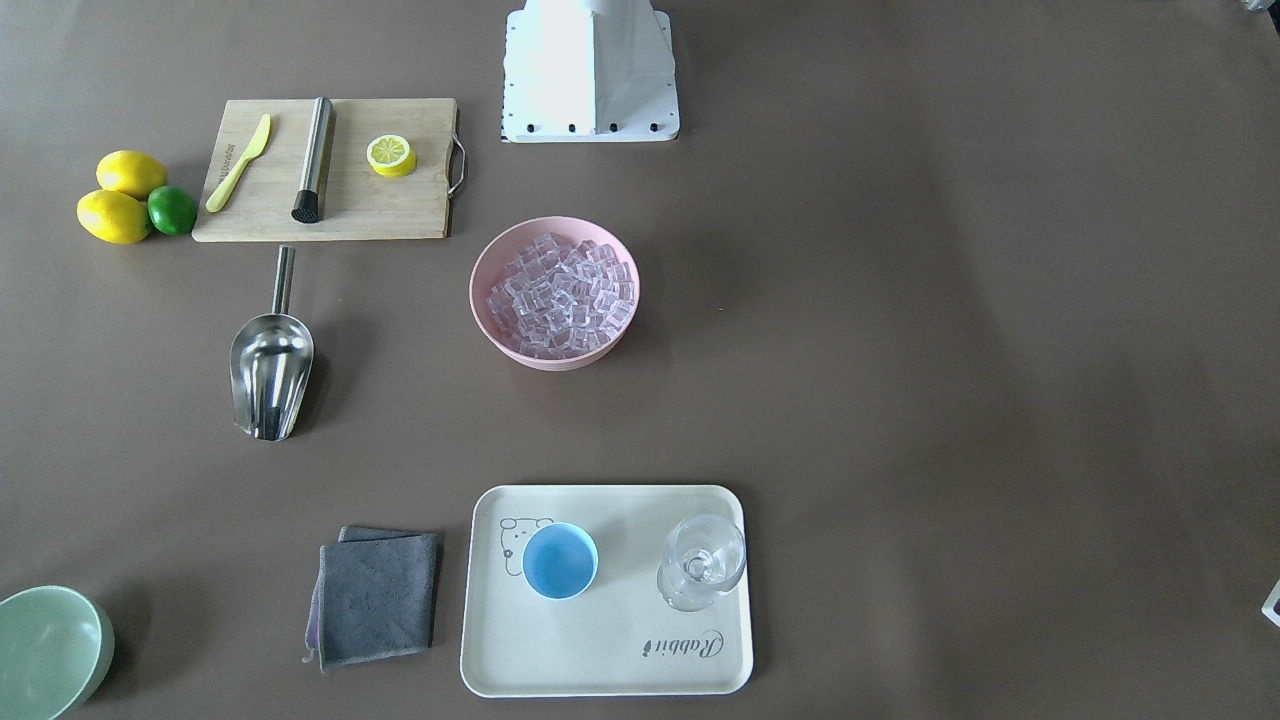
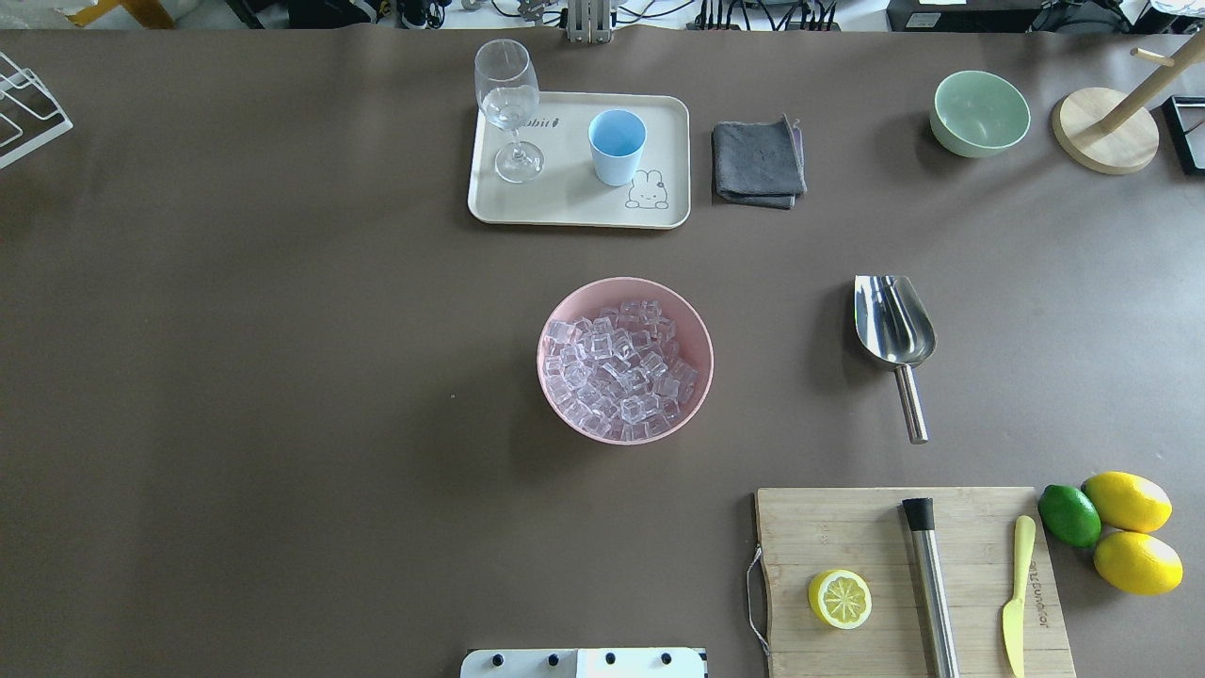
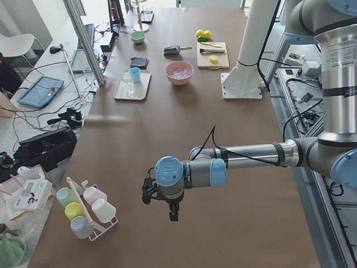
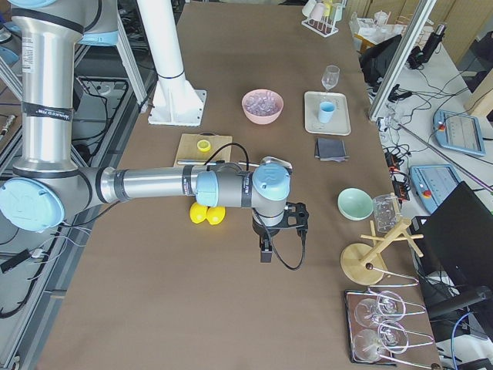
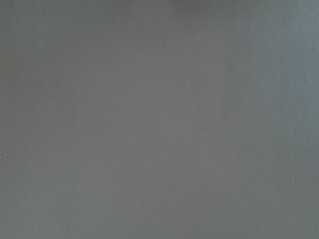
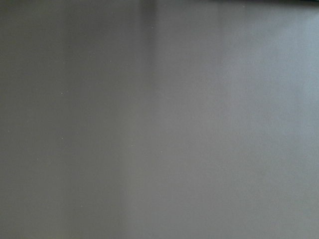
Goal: Put ice in cup with scoop
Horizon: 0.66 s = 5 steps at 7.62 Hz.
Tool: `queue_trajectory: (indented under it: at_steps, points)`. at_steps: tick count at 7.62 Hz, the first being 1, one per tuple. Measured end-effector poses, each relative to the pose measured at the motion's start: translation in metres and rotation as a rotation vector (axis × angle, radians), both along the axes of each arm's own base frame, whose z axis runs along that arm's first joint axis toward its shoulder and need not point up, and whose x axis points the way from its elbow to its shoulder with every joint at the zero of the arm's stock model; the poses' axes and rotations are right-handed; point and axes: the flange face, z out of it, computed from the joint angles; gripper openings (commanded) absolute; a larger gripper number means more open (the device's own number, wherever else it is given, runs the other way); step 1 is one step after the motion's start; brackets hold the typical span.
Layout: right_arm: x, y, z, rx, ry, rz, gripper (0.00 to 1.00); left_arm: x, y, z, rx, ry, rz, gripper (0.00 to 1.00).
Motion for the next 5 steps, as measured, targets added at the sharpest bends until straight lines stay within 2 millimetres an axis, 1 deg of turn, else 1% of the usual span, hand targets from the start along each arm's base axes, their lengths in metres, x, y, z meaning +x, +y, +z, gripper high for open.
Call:
queue_trajectory:
  at_steps: [5]
  points:
    - [0.0004, 0.0012, 0.0022, 0.006, 0.006, -0.007, 1.00, 0.0005, -0.0001, -0.0029, -0.011, 0.001, 0.000, 0.99]
